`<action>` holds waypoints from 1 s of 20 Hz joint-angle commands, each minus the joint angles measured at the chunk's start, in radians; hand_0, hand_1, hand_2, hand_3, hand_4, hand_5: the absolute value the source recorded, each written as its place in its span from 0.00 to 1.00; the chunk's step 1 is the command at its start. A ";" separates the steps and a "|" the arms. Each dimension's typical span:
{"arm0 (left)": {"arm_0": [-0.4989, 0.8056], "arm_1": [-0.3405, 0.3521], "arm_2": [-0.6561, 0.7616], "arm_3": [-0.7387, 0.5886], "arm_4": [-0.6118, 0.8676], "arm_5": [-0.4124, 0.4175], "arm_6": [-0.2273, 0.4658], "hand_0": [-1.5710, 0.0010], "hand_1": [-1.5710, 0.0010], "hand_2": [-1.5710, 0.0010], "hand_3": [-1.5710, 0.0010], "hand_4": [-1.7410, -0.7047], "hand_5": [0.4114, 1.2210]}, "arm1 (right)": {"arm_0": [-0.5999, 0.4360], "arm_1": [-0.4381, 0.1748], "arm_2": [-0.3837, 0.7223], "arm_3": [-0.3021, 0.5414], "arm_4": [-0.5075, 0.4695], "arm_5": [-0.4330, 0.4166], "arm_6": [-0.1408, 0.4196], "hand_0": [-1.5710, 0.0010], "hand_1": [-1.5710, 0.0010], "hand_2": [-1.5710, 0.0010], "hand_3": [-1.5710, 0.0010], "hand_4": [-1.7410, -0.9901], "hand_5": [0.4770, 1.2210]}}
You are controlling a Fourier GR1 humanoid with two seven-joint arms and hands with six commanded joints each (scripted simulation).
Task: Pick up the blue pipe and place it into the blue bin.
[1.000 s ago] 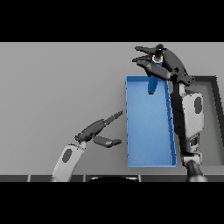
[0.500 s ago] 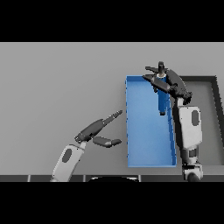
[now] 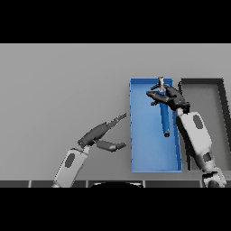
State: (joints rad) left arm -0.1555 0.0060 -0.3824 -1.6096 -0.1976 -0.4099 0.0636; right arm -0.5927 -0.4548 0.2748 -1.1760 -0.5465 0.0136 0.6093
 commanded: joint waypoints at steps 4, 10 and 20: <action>0.000 -0.001 0.002 -0.001 0.010 -0.007 -0.005 1.00 1.00 1.00 1.00 0.79 0.10 | -0.073 -0.130 0.209 0.039 -0.206 -0.139 0.000 0.56 0.58 0.60 0.88 0.49 0.87; 0.001 -0.004 0.004 0.006 0.007 0.001 0.002 1.00 1.00 1.00 1.00 0.79 0.10 | -0.116 -0.232 0.365 -0.040 -0.078 0.020 -0.001 0.88 0.89 0.89 0.97 0.69 0.53; 0.000 -0.009 0.003 -0.008 0.010 0.004 0.022 1.00 1.00 1.00 1.00 0.78 0.10 | -0.130 -0.265 0.436 -0.044 -0.023 0.091 -0.023 0.99 0.99 0.99 1.00 0.87 0.32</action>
State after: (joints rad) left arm -0.1561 -0.0037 -0.3798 -1.6177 -0.1873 -0.4057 0.0855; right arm -0.7220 -0.7196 0.7112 -1.2201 -0.5692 0.1049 0.5872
